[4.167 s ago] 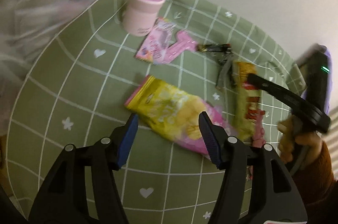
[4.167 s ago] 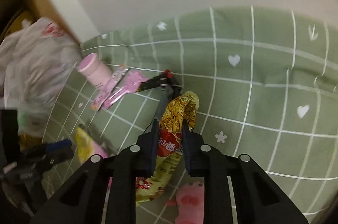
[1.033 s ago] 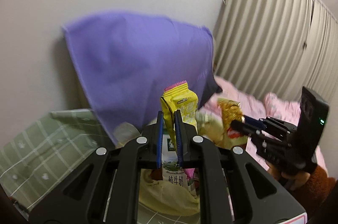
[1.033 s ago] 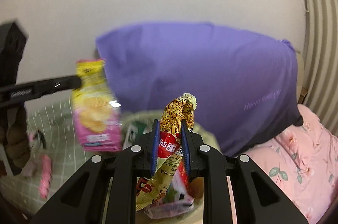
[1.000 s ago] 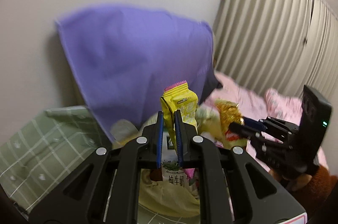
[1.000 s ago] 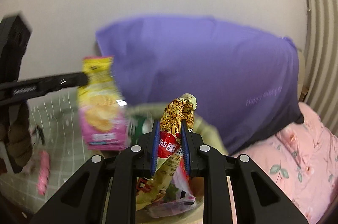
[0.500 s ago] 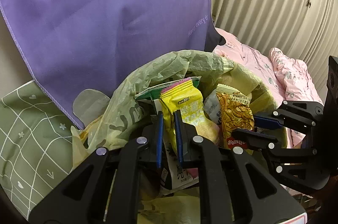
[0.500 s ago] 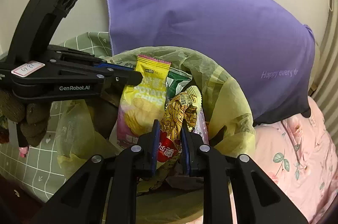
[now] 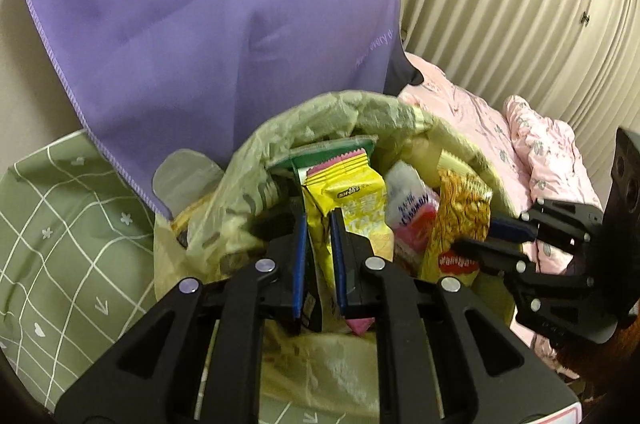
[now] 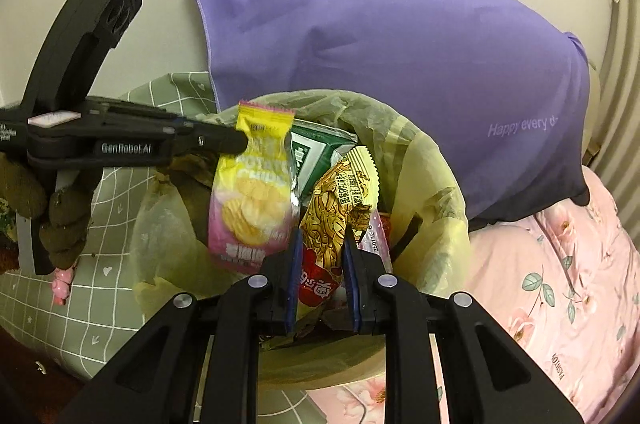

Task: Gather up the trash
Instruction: 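Open both tools to release the chip bag and wrapper into the trash bag, then move both tools back toward the remaining items on the table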

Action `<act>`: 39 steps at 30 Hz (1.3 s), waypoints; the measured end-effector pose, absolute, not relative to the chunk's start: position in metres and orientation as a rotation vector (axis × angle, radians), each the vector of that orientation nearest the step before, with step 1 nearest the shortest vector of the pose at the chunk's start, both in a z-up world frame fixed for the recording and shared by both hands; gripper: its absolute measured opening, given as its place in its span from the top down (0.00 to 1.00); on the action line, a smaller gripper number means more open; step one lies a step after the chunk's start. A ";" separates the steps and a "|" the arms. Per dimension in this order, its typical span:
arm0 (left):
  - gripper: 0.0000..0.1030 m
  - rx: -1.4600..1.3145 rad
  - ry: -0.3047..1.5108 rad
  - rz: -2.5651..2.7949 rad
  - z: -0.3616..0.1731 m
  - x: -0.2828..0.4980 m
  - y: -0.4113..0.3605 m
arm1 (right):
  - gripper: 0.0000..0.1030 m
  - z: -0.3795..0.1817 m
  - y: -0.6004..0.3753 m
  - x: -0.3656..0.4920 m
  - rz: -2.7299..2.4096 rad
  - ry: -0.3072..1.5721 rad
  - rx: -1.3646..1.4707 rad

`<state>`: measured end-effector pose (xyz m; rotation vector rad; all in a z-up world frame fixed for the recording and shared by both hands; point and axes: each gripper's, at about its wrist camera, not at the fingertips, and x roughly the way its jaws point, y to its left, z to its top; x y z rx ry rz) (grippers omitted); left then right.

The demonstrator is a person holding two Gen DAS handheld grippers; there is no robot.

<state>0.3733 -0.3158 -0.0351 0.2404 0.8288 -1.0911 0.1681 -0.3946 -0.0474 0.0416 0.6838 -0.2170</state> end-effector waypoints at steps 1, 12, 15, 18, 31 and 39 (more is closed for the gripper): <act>0.90 0.246 0.832 -1.093 -0.036 0.371 -0.313 | 0.81 -0.046 -0.393 0.168 -0.217 0.681 0.041; 0.65 0.137 0.870 -1.089 -0.026 0.371 -0.281 | 0.77 -0.035 -0.389 0.158 -0.259 0.627 0.092; 0.57 0.080 0.855 -1.083 -0.016 0.371 -0.267 | 0.64 -0.031 -0.389 0.154 -0.267 0.612 0.109; 0.53 0.044 0.817 -1.051 -0.002 0.368 -0.251 | 0.63 -0.024 -0.388 0.149 -0.271 0.592 0.129; 0.48 0.021 0.643 -0.727 0.002 0.342 -0.104 | 0.48 0.005 -0.320 0.177 -0.004 0.527 0.106; 0.48 -0.116 0.699 -0.310 -0.039 0.336 0.050 | 0.48 -0.011 -0.232 0.220 0.277 0.602 -0.006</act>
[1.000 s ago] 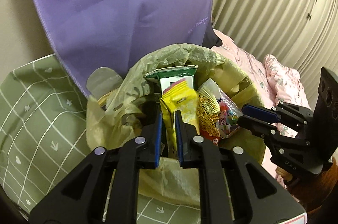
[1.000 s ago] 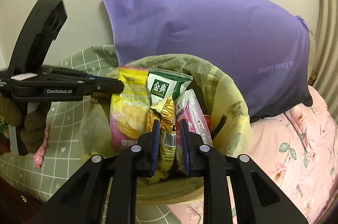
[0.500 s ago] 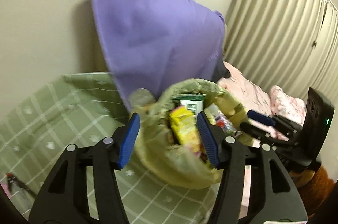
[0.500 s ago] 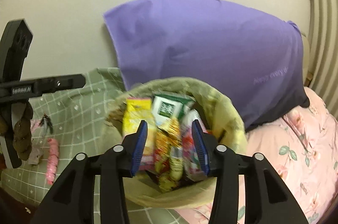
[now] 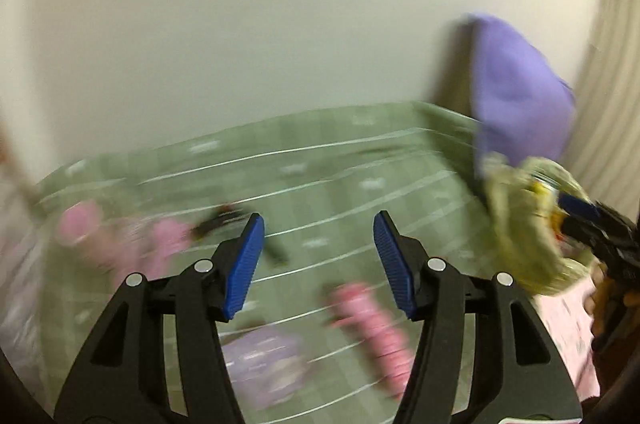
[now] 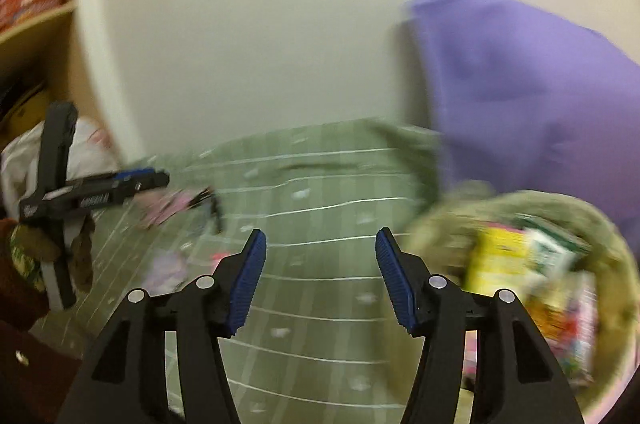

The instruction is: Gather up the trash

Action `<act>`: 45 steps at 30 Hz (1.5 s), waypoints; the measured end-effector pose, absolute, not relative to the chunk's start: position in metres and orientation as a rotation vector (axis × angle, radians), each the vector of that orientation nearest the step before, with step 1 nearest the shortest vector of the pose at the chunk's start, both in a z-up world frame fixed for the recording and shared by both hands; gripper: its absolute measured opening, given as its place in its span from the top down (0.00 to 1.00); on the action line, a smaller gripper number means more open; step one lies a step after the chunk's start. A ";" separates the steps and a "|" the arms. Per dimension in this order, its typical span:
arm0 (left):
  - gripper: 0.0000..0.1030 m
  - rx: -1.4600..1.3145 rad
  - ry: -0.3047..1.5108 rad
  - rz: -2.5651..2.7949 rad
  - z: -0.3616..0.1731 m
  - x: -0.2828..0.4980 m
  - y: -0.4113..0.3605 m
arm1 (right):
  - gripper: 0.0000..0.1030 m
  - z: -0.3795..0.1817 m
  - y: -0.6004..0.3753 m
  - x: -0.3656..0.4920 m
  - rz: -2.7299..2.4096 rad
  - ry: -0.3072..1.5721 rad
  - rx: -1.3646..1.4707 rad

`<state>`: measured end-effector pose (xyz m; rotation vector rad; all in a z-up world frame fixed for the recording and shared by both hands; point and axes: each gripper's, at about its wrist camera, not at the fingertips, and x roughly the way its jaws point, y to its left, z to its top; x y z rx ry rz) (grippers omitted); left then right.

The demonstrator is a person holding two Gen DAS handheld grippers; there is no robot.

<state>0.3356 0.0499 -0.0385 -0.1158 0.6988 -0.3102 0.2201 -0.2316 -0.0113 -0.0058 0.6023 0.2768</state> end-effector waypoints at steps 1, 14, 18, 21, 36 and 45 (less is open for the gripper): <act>0.48 -0.130 0.697 -0.276 -0.041 0.331 0.066 | 0.48 -0.013 -0.224 0.223 0.295 0.607 -0.018; 0.47 -0.239 0.745 -0.004 -0.068 0.271 0.166 | 0.48 -0.081 -0.107 0.275 0.659 0.782 -0.115; 0.47 -0.233 0.781 0.001 -0.074 0.263 0.169 | 0.48 -0.111 -0.070 0.280 0.773 0.851 -0.188; 0.47 -0.215 0.797 -0.005 -0.077 0.259 0.165 | 0.48 -0.122 -0.049 0.291 0.798 0.871 -0.221; 0.47 -0.239 0.878 -0.014 -0.103 0.252 0.169 | 0.80 -0.160 -0.002 0.312 0.895 0.955 -0.465; 0.47 -0.321 0.900 -0.013 -0.123 0.290 0.176 | 0.96 -0.123 -0.074 0.300 0.803 0.908 -0.193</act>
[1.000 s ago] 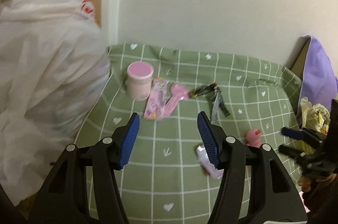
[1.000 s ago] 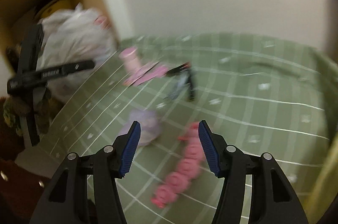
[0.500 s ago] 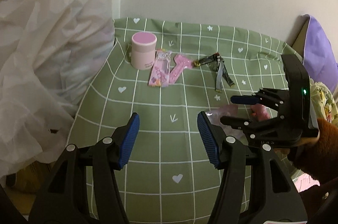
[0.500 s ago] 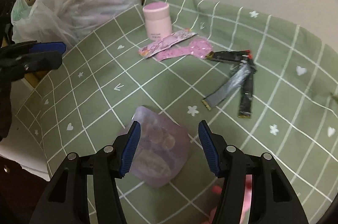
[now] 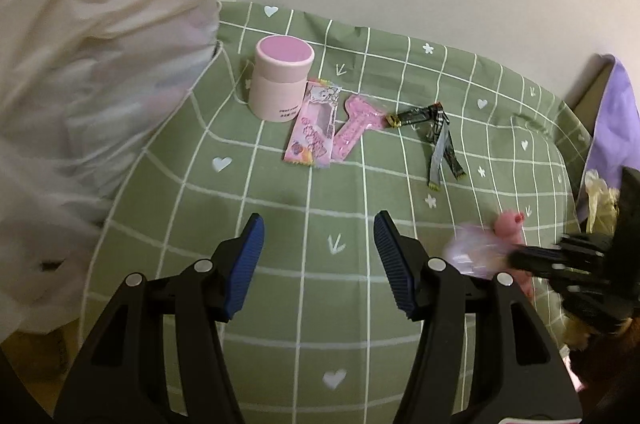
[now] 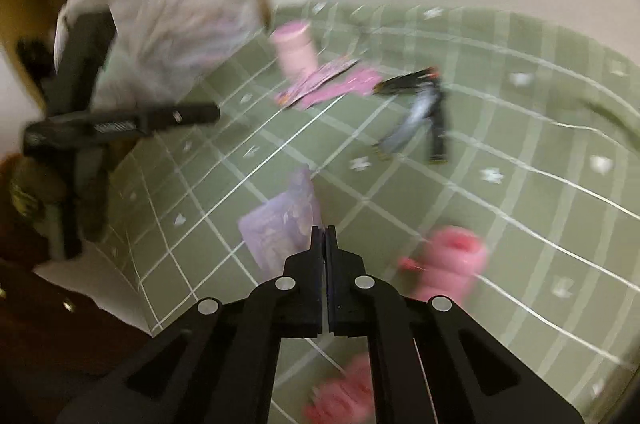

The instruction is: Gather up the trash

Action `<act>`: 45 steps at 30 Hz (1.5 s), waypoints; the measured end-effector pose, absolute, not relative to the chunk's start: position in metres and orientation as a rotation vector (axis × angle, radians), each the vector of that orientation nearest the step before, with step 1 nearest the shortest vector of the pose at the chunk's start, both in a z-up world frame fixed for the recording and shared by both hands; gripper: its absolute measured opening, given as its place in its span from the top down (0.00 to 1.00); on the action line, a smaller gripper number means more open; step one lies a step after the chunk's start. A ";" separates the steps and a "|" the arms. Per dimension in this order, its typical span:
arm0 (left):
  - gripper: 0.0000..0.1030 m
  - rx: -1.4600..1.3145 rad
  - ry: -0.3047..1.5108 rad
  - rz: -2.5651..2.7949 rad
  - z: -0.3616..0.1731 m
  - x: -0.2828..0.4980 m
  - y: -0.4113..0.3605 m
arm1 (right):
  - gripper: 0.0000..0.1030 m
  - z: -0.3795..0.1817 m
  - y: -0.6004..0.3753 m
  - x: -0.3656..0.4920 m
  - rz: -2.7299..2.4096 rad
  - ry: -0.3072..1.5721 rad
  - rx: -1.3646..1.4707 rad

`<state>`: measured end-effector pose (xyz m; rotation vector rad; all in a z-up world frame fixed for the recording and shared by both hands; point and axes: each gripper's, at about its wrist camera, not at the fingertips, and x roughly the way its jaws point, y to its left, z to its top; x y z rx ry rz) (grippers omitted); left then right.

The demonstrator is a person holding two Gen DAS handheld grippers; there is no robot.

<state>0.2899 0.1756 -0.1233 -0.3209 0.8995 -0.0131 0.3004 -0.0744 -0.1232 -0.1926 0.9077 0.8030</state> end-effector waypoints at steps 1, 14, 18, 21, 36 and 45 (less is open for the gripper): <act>0.47 -0.322 0.896 -0.020 -0.124 0.296 0.174 | 0.96 -0.120 -0.082 0.301 0.783 0.899 -0.176; 0.47 -0.094 0.860 -0.180 -0.124 0.410 0.126 | 0.96 -0.105 -0.203 0.292 0.360 0.849 0.015; 0.47 -0.030 0.902 -0.176 -0.135 0.439 0.115 | 0.96 -0.107 -0.217 0.286 0.322 0.857 0.039; 0.47 -0.001 0.941 -0.162 -0.145 0.458 0.110 | 0.96 -0.109 -0.225 0.283 0.303 0.870 0.054; 0.62 -0.159 1.016 -0.172 -0.140 0.415 0.100 | 0.96 -0.119 -0.228 0.268 0.286 0.895 0.079; 0.55 -0.265 1.056 -0.278 -0.139 0.358 0.076 | 0.46 -0.130 -0.216 0.260 0.371 0.901 0.068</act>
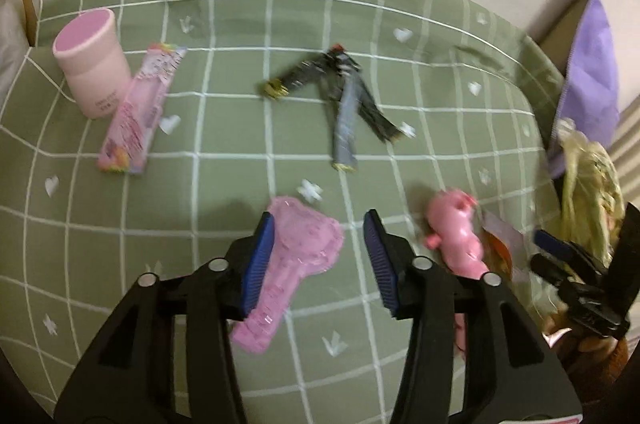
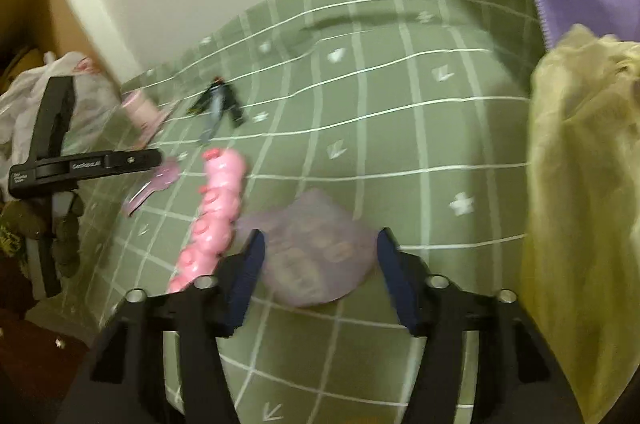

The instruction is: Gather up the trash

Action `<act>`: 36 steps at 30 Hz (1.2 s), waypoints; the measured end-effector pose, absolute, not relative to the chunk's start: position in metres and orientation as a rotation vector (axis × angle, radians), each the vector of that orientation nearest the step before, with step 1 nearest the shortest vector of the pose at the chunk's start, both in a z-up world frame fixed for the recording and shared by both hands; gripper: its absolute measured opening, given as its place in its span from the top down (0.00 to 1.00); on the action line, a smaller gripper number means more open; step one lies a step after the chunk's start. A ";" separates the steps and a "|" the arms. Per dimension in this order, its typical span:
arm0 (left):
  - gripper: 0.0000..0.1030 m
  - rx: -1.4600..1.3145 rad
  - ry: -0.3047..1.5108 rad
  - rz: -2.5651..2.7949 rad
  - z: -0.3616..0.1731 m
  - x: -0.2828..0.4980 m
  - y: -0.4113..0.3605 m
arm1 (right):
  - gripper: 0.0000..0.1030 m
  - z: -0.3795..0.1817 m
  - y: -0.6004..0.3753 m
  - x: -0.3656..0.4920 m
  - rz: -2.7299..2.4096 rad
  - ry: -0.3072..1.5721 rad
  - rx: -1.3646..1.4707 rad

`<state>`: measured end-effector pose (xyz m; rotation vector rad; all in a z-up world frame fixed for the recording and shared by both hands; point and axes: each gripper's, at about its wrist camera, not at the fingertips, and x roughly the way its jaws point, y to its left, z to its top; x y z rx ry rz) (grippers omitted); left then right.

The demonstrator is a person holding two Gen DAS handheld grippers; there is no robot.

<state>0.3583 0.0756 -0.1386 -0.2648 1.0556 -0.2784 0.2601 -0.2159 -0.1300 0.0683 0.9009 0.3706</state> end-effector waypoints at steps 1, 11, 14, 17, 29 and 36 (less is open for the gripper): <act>0.55 -0.255 1.050 -0.282 -0.138 0.349 0.075 | 0.46 -0.132 -0.213 0.260 0.381 0.911 0.056; 0.51 -0.231 0.983 -0.220 -0.109 0.326 0.092 | 0.46 -0.138 -0.204 0.249 0.374 0.860 -0.083; 0.51 -0.238 0.984 -0.197 -0.110 0.321 0.099 | 0.40 -0.144 -0.215 0.244 0.423 0.879 -0.029; 0.50 -0.249 0.991 -0.174 -0.113 0.317 0.105 | 0.40 -0.151 -0.211 0.244 0.409 0.903 -0.088; 0.50 -0.225 0.989 -0.160 -0.112 0.302 0.116 | 0.40 -0.152 -0.206 0.285 0.383 0.959 -0.065; 0.50 -0.214 1.001 -0.171 -0.116 0.300 0.115 | 0.43 -0.159 -0.182 0.276 0.357 0.906 -0.223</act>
